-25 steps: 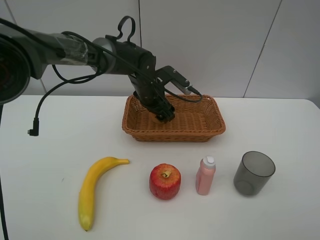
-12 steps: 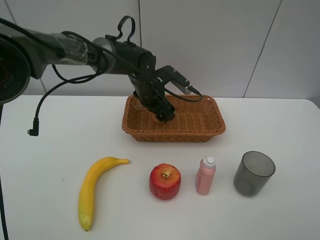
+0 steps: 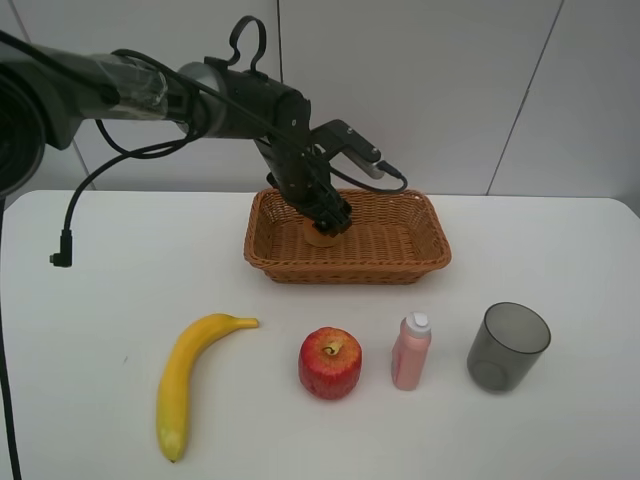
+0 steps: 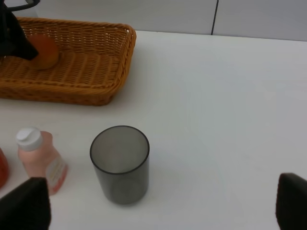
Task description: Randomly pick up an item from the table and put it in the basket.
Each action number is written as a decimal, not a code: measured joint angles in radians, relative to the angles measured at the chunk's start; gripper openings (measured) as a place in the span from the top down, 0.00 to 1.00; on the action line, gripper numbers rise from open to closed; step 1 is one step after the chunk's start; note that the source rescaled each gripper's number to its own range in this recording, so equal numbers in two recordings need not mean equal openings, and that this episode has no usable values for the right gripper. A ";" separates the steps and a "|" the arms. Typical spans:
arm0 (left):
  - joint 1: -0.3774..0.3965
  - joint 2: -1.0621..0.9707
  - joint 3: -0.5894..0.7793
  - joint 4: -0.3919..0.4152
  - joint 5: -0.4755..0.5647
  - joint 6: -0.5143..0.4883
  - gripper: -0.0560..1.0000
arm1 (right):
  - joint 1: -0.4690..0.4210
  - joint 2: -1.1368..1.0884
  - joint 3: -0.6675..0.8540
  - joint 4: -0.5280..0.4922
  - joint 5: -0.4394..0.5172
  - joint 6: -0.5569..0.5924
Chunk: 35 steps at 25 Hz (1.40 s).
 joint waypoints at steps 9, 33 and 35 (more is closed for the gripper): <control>0.000 0.000 0.000 -0.028 0.000 0.031 0.07 | 0.000 0.000 0.000 0.000 0.000 0.000; -0.014 -0.287 0.021 -0.048 0.264 -0.116 0.00 | 0.000 0.000 0.000 0.000 0.000 0.000; -0.019 -0.346 0.078 -0.043 0.262 -0.128 0.00 | 0.000 0.000 0.000 0.000 0.000 0.000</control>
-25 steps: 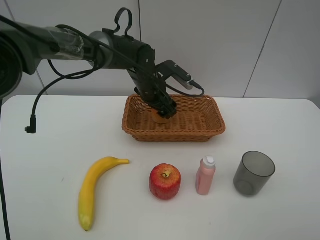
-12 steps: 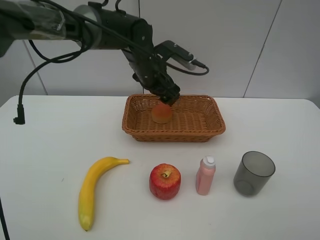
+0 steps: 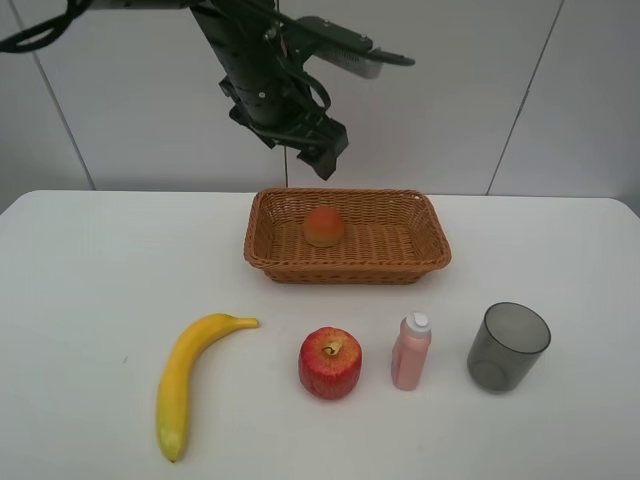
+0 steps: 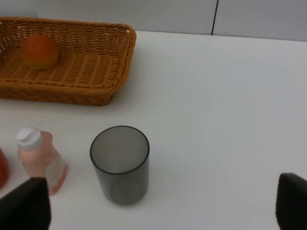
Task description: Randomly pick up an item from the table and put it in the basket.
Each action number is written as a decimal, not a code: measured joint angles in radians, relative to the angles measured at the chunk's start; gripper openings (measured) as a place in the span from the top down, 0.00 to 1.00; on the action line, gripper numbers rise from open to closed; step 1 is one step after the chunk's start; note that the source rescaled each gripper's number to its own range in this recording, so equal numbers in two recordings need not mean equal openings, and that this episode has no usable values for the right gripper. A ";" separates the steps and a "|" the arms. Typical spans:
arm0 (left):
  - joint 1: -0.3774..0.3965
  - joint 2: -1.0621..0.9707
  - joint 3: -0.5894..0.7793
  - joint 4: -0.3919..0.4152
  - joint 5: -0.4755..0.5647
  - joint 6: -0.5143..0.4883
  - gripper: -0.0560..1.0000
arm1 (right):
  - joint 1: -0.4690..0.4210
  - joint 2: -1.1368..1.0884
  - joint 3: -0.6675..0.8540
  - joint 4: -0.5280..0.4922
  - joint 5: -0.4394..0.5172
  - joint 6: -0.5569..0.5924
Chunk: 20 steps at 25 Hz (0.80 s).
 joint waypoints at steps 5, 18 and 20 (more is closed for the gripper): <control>-0.003 -0.172 0.219 0.007 -0.059 -0.032 0.00 | 0.000 0.000 0.000 0.000 0.000 0.000; -0.003 -0.636 0.703 0.017 -0.101 -0.080 0.00 | 0.000 0.000 0.000 0.000 0.000 0.000; -0.003 -0.674 0.753 -0.007 -0.100 -0.082 0.00 | 0.000 0.000 0.000 0.000 0.000 0.000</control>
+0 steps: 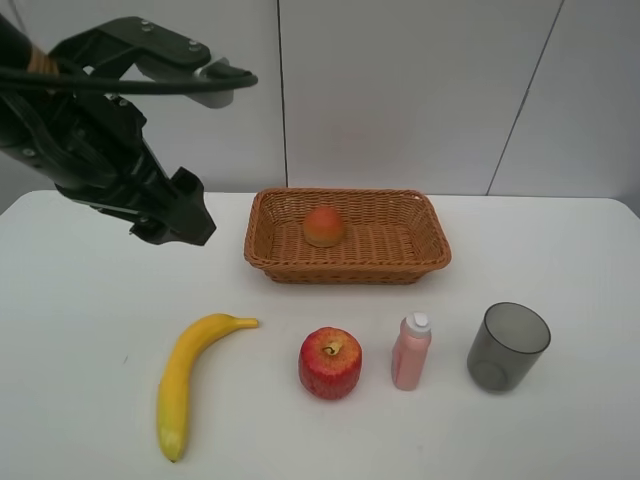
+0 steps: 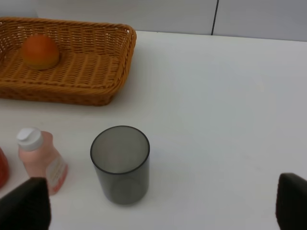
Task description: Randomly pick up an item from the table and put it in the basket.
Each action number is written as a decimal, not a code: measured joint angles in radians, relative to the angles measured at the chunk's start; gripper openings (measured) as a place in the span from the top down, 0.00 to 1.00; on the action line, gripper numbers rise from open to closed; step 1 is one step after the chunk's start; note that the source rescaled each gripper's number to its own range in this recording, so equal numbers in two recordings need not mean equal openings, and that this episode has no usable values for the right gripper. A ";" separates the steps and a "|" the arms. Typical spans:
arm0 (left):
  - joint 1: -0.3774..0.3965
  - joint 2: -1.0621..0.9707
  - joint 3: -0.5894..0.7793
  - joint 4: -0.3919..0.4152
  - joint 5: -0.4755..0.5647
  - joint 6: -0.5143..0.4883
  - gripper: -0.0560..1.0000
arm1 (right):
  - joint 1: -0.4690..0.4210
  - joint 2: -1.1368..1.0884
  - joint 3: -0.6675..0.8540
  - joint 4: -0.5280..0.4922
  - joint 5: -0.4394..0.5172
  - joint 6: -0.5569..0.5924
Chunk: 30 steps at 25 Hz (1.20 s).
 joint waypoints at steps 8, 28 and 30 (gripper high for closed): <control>0.000 -0.060 0.089 -0.034 0.107 -0.002 0.00 | 0.000 0.000 0.000 0.000 0.000 0.000; 0.319 -0.622 0.341 -0.074 0.300 -0.007 0.00 | 0.000 0.000 0.000 0.000 0.000 0.000; 0.364 -0.701 0.374 -0.077 0.299 -0.007 0.00 | 0.000 0.000 0.000 0.000 0.000 0.000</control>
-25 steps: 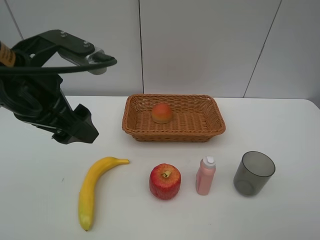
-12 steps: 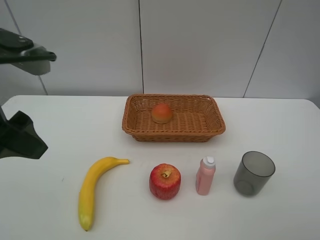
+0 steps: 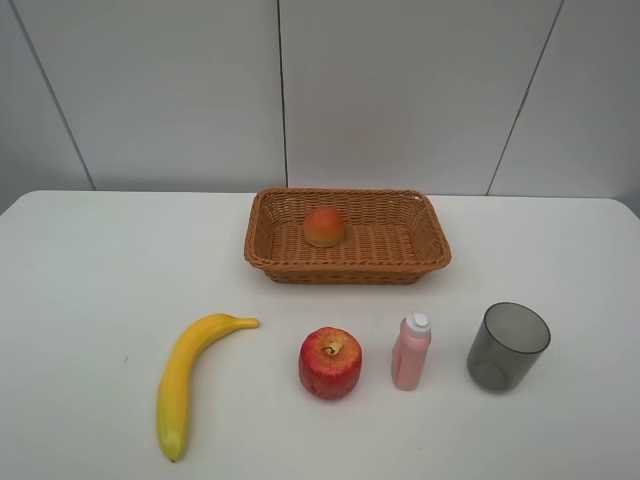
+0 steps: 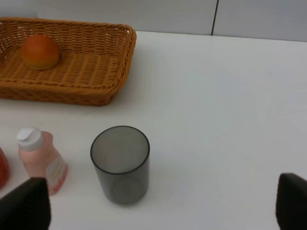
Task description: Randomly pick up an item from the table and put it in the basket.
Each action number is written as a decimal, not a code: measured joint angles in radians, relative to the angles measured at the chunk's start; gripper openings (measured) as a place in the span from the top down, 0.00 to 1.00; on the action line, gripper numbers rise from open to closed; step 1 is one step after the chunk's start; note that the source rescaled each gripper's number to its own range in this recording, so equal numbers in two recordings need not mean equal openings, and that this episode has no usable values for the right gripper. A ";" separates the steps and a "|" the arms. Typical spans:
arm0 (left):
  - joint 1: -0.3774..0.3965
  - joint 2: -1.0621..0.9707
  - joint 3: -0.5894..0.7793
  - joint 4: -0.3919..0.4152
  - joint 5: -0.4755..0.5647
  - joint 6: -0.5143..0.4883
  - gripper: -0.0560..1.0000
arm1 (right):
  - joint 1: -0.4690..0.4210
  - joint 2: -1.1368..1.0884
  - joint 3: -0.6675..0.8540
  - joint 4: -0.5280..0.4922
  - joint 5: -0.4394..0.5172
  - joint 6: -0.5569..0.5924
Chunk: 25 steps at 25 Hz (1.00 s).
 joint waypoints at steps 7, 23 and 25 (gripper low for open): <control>0.143 -0.209 0.076 -0.002 -0.015 0.002 0.00 | 0.000 0.000 0.000 0.000 0.000 0.000; 0.239 -0.540 0.097 -0.006 -0.015 0.005 0.00 | 0.000 0.000 0.000 0.000 0.000 0.000; 0.239 -0.587 0.097 -0.006 -0.015 0.005 0.00 | 0.000 0.000 0.000 0.000 0.000 0.000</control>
